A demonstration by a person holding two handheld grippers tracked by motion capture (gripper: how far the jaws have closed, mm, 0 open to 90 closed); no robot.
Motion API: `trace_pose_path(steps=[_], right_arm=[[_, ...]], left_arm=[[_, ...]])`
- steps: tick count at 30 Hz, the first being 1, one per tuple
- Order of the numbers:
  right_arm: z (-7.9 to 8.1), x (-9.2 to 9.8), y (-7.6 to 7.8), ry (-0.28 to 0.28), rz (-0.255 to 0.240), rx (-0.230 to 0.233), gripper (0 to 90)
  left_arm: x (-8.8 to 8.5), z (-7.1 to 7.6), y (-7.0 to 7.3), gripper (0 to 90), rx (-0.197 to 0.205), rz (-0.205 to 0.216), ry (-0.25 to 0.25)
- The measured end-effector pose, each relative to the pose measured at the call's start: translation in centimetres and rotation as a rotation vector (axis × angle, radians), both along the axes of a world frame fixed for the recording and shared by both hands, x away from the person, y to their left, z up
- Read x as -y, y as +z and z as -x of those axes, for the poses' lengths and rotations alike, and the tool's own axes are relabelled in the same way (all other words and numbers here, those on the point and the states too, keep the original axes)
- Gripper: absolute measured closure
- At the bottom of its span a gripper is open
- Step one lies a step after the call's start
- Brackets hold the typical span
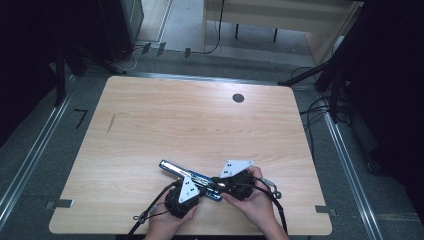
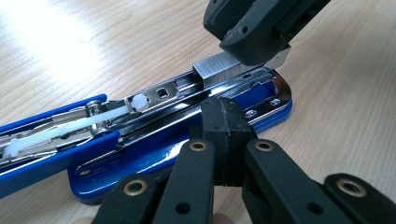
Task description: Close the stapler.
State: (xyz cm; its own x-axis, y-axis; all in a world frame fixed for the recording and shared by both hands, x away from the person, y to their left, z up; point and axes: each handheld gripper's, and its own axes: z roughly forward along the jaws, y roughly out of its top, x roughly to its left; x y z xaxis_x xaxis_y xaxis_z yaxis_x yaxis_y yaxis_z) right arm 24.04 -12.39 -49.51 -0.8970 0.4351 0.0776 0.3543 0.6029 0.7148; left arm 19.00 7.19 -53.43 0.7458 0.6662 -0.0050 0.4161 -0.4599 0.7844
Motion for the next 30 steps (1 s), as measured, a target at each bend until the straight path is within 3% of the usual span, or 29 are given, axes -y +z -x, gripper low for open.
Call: trace_pose_path(steps=[12, 17, 22, 30], right_arm=[[0.1, -0.1, -0.4, 0.000, 0.030, 0.014, 77.8], [0.0, 0.1, -0.1, -0.009, -0.017, 0.005, 80.1], [0.1, -0.1, -0.3, -0.027, -0.045, 0.020, 90.0], [-0.6, -2.0, -0.9, -0.031, -0.067, 0.021, 90.0]], left_arm=[[0.0, 0.0, 0.0, 90.0, 0.000, -0.001, -0.001], [0.0, 0.0, 0.0, 90.0, 0.001, -0.001, -0.002], [0.0, 0.0, 0.0, 90.0, 0.000, -0.001, -0.002], [0.0, 0.0, 0.0, 90.0, 0.001, -0.002, -0.002]])
